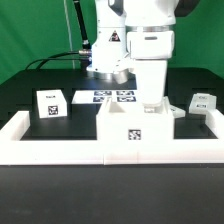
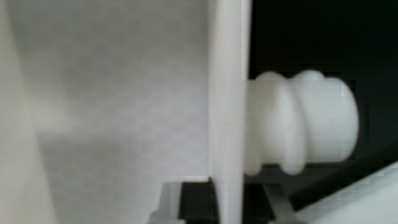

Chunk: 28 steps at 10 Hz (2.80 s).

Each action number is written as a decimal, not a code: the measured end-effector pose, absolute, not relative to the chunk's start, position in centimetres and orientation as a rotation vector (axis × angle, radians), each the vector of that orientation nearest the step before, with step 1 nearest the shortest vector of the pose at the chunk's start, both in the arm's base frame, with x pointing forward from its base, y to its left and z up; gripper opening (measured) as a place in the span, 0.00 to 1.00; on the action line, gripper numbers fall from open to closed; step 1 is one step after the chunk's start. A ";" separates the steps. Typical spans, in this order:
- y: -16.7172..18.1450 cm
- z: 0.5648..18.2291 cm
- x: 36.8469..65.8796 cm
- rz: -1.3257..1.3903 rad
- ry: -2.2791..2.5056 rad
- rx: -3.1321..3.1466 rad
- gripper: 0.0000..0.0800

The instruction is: Assemble cabinet

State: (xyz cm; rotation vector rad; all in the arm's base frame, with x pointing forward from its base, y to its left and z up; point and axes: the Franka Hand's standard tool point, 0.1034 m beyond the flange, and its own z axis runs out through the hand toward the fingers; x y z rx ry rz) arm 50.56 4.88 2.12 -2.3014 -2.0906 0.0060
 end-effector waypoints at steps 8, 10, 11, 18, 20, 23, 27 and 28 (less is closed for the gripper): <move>8.0 2.1 51.1 -0.027 -2.151 -2.247 0.04; 9.7 2.1 51.2 -0.024 -2.178 -2.214 0.04; 10.8 2.1 51.6 -0.028 -2.184 -2.205 0.04; 11.2 2.3 52.2 -0.013 -2.121 -2.265 0.28; 11.1 3.2 52.4 -0.049 -2.076 -2.327 0.47; 10.8 5.8 51.0 -0.101 -1.913 -2.495 0.81; 12.3 7.6 47.1 -0.114 -1.659 -2.677 1.00; 12.0 7.5 47.3 -0.113 -1.681 -2.664 1.00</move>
Offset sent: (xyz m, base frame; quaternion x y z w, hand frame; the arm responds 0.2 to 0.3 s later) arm 0.0000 0.0000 0.0000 0.0000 0.0000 0.0000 1.0000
